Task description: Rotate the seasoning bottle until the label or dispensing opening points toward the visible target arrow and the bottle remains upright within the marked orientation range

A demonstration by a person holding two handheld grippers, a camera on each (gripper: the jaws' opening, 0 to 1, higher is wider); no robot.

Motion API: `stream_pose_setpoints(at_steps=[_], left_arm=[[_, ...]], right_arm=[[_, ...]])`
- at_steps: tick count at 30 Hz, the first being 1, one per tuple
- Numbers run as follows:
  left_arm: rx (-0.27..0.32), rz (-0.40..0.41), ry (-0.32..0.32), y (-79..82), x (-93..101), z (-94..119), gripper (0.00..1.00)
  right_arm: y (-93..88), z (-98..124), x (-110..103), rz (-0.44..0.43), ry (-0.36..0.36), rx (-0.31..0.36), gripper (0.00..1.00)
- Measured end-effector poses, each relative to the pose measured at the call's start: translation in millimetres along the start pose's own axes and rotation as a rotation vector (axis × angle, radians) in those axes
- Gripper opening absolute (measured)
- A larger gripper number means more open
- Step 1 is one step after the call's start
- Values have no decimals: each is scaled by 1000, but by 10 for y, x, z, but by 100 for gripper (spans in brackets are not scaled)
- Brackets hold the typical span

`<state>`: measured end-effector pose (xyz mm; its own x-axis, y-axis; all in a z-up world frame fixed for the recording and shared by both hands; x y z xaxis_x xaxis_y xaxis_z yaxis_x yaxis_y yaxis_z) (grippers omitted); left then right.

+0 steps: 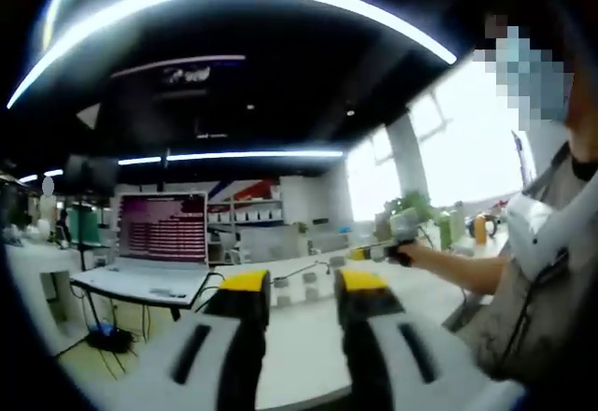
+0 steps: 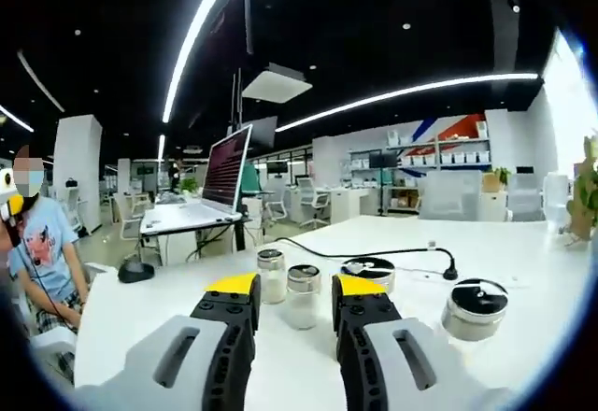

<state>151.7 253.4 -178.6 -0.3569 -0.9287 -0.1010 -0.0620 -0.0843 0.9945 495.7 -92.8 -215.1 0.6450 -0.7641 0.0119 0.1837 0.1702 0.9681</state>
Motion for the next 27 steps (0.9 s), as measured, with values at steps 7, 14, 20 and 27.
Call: stream_pose_setpoints(at_steps=[7,14,20,27], left_arm=[[-22,27,7,-83,-135,5,28],[25,27,-27,28,-102,-52,28],[-3,-5,-4,56,-62,-62,28],[-7,-28,-31,75,-38,-43,28]], right_arm=[[2,-336,174,-34,-143,-25,49],[35,-572,229,12,-192,-66,48],[30,-653,240,51,-239,-86,49],[15,-770,370,27,-257,-112,46]])
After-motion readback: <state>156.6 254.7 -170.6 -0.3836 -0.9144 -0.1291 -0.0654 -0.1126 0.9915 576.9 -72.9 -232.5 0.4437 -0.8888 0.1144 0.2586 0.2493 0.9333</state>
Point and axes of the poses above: the point that each gripper's makers call its tool centre point, and the gripper's own axes: z roughly backward along the fingers, x roughly to its right, y roughly out of its top, the point moved 9 cm from there along z, roughly backward along the fingers, and after that the axes turned 12 degrees about -x, right-handed, at the moved point
